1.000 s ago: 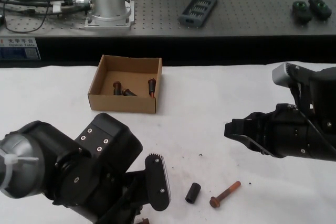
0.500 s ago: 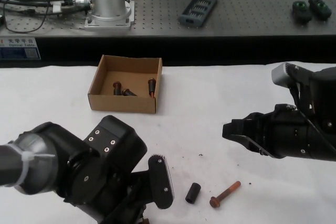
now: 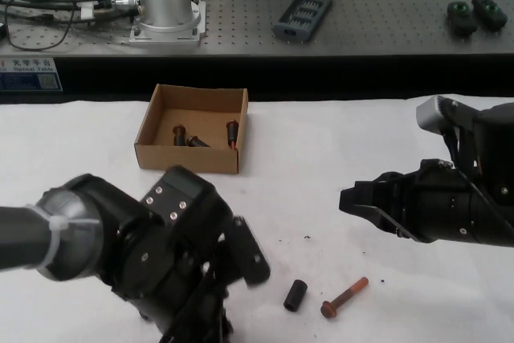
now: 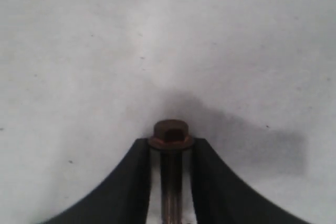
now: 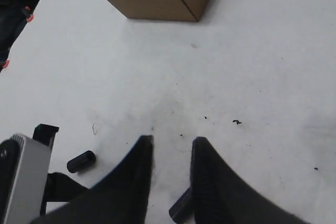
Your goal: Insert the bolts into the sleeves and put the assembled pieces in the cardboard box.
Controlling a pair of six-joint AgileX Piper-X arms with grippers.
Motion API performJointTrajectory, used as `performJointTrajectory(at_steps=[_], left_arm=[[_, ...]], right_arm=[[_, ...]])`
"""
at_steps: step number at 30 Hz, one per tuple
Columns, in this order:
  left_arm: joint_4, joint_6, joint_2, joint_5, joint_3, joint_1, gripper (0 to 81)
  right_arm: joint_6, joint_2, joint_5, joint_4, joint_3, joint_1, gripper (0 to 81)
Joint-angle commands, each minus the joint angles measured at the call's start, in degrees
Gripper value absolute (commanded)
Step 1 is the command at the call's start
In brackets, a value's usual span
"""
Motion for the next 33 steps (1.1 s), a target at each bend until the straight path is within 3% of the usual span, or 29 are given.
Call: performJointTrajectory(at_steps=[1,6,10,16,22,29,31,33], left_arm=[[-1.64,-10.32,-2.36,0.22,-1.09,1.92,0.3],[-7.95,-22.68,-12.22,2.47,2.65,6.55,0.3],[-17.80,-32.94,-22.82,2.44,9.24,10.51,0.6],[-21.41,-42.63,-35.49,-0.20,15.89,11.60,0.6],[-24.44,-43.75,-40.39,-2.10,17.67,11.60,0.6],[-24.34,-43.15,-37.30,5.26,17.67,11.60,0.0],[-24.34,-42.90,-34.77,6.29,17.29,11.60,4.1],[-23.24,-42.90,-31.85,6.55,16.01,11.60,13.3]], right_arm=[[0.85,-0.71,-0.71,0.00,-0.05,-0.29,20.5],[0.12,-1.08,-4.53,7.09,-1.04,-0.29,20.5],[-2.98,-1.04,-3.45,14.31,-4.67,0.95,20.5],[-3.79,1.50,0.54,15.65,-10.15,3.34,21.8],[-2.62,7.82,0.37,20.68,-14.30,5.64,25.2],[-3.05,8.07,0.77,19.81,-14.28,5.38,25.2],[-3.23,7.23,1.51,19.81,-14.28,4.61,25.1],[-4.11,6.10,2.67,19.93,-14.28,3.70,25.1]])
